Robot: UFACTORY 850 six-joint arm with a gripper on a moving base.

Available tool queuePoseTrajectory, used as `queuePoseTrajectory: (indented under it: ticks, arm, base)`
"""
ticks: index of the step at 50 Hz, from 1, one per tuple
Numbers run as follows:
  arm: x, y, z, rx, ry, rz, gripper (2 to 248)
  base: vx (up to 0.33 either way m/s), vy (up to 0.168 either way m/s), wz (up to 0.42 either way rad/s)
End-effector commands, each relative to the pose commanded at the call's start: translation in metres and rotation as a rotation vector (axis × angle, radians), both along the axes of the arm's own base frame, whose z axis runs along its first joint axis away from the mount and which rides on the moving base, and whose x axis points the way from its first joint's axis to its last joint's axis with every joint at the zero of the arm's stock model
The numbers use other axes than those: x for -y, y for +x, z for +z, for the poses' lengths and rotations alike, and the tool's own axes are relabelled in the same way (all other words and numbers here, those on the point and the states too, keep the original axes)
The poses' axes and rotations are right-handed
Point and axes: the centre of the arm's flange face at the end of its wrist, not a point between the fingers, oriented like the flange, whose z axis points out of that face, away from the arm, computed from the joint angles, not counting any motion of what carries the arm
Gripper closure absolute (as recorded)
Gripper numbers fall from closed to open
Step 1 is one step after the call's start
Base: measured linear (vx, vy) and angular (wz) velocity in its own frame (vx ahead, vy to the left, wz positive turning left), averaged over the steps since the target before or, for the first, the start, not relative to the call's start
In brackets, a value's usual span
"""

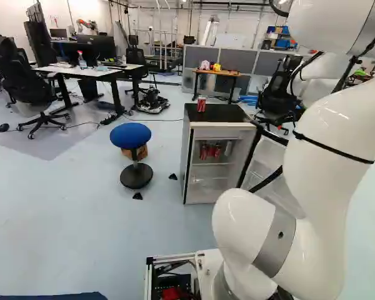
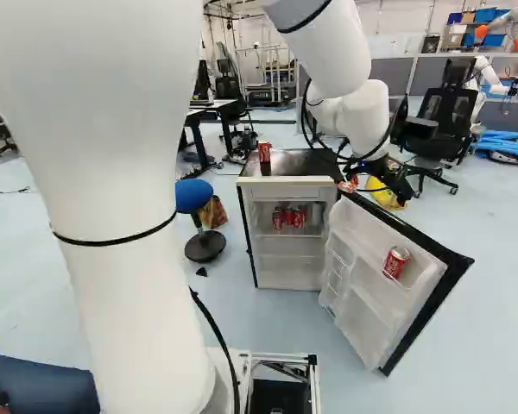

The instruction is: Grab a drink from the fridge

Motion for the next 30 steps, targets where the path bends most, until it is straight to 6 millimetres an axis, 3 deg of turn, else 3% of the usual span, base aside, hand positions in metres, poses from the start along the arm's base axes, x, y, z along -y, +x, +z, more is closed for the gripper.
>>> queuePoseTrajectory:
  ticks: [30]
  arm:
    - [0.055,0.001,-0.002,0.012,-0.013,-0.061,3]
  base:
    - [0.000,0.000,0.000]
